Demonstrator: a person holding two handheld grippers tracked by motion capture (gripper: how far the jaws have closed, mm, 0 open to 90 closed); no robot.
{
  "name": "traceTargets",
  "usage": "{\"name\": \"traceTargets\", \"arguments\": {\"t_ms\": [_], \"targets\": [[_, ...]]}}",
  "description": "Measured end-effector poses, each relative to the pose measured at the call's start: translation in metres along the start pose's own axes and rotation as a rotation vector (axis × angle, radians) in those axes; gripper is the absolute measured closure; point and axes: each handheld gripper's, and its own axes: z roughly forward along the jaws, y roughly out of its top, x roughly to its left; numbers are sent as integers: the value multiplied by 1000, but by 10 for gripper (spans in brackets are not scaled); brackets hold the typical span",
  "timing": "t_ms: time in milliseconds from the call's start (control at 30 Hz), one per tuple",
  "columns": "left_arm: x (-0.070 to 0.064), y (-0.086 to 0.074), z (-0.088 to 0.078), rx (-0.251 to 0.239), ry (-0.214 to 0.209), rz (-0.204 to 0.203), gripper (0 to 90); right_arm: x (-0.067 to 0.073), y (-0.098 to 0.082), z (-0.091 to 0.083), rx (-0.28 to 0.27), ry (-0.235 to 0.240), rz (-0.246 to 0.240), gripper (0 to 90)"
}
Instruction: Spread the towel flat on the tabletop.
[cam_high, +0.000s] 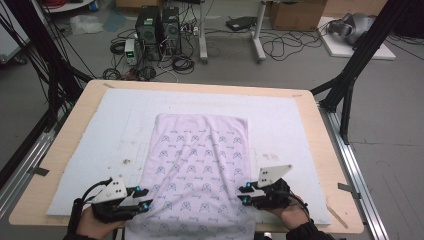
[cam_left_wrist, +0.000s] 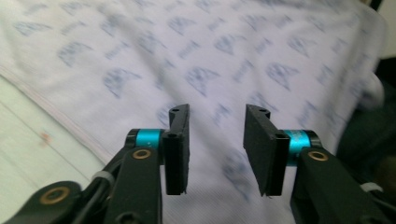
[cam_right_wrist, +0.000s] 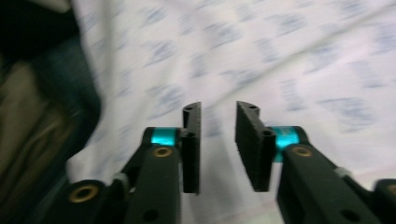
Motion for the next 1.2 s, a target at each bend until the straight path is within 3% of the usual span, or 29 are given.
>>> {"name": "traceTargets", "arguments": {"t_ms": [133,200,333,500,800,967,1200], "targets": [[15,9,10,-16,39,-16,546,-21,3,-6,-37,-59,60,606],[21,13,14,-20,54,-29,500,-30,4,-7,-55,-99,82,521],[30,20,19,-30,80,-32,480,-42,6,-10,-76,-124,109,476],[40,25,22,-39,99,-55,458,-49,10,-8,-87,-149,134,358],[47,32,31,-40,94,-49,442,-59,18,-4,-124,-159,163,310],[51,35,33,-46,106,-54,432,-61,22,-2,-118,-176,149,300],[52,34,34,-35,109,-52,423,-62,28,4,-112,-163,131,296]]}}
